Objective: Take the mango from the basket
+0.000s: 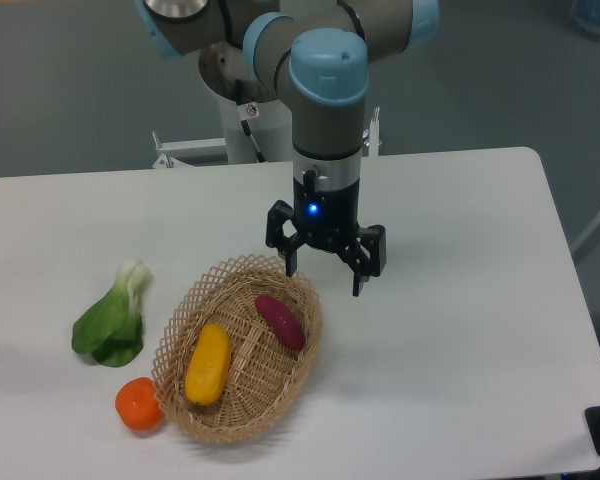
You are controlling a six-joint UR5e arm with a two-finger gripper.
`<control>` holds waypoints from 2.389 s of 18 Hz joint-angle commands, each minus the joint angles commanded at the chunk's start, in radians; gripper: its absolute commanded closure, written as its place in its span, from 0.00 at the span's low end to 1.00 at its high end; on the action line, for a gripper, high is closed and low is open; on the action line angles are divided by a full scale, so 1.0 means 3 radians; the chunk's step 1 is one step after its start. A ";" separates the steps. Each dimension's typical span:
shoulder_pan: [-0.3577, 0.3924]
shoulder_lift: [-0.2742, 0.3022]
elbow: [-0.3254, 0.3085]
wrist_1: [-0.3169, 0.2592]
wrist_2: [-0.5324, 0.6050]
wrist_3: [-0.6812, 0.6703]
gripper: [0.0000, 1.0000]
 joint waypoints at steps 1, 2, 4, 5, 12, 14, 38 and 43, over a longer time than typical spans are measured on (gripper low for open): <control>-0.0005 0.0000 -0.0005 0.0000 -0.0010 0.0000 0.00; 0.0000 0.0000 -0.0015 0.0000 -0.0010 -0.0005 0.00; -0.0005 0.0000 -0.0015 0.0000 -0.0010 -0.0005 0.00; 0.0000 0.0000 -0.0030 0.0000 -0.0010 -0.0010 0.00; -0.0010 -0.0015 -0.0082 0.0015 -0.0031 -0.0041 0.00; -0.0051 -0.0031 -0.0117 0.0015 -0.0082 -0.0219 0.00; -0.0961 -0.0992 -0.0102 0.0552 0.0112 -0.0982 0.00; -0.0971 -0.1043 -0.0082 0.0562 0.0143 -0.0972 0.00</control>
